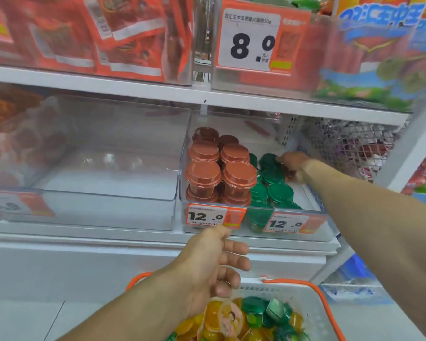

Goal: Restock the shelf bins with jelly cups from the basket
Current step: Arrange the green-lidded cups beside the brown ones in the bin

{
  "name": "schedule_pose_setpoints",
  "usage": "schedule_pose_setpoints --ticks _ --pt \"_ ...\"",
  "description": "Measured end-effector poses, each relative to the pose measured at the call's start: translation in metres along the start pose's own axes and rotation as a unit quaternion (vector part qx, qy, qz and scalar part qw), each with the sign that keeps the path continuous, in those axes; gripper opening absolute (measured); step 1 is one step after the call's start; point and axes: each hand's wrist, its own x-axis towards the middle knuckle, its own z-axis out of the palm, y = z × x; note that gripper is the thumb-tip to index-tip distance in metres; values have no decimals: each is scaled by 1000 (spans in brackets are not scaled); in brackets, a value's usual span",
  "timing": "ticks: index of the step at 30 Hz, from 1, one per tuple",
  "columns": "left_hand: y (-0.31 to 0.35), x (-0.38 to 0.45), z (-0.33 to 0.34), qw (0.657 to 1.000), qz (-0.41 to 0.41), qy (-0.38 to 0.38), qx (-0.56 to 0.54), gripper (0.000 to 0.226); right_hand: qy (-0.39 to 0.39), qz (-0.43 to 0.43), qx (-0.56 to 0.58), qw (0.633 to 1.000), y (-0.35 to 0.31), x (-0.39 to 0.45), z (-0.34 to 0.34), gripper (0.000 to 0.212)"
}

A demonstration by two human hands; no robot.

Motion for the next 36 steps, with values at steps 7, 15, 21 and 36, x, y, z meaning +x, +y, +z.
schedule_pose_setpoints --ticks 7,15,21,36 --pt "-5 1 0 1000 -11 -8 9 46 -19 -11 -31 999 1 -9 0 26" --pt "-7 3 -4 997 1 16 78 35 115 -278 -221 928 -16 -93 -24 19" --pt "-21 9 -10 975 15 32 219 26 76 -646 -93 753 41 -240 -7 13" --pt "-183 89 -85 650 -39 178 738 73 -383 -416 -591 576 280 -227 14 25"
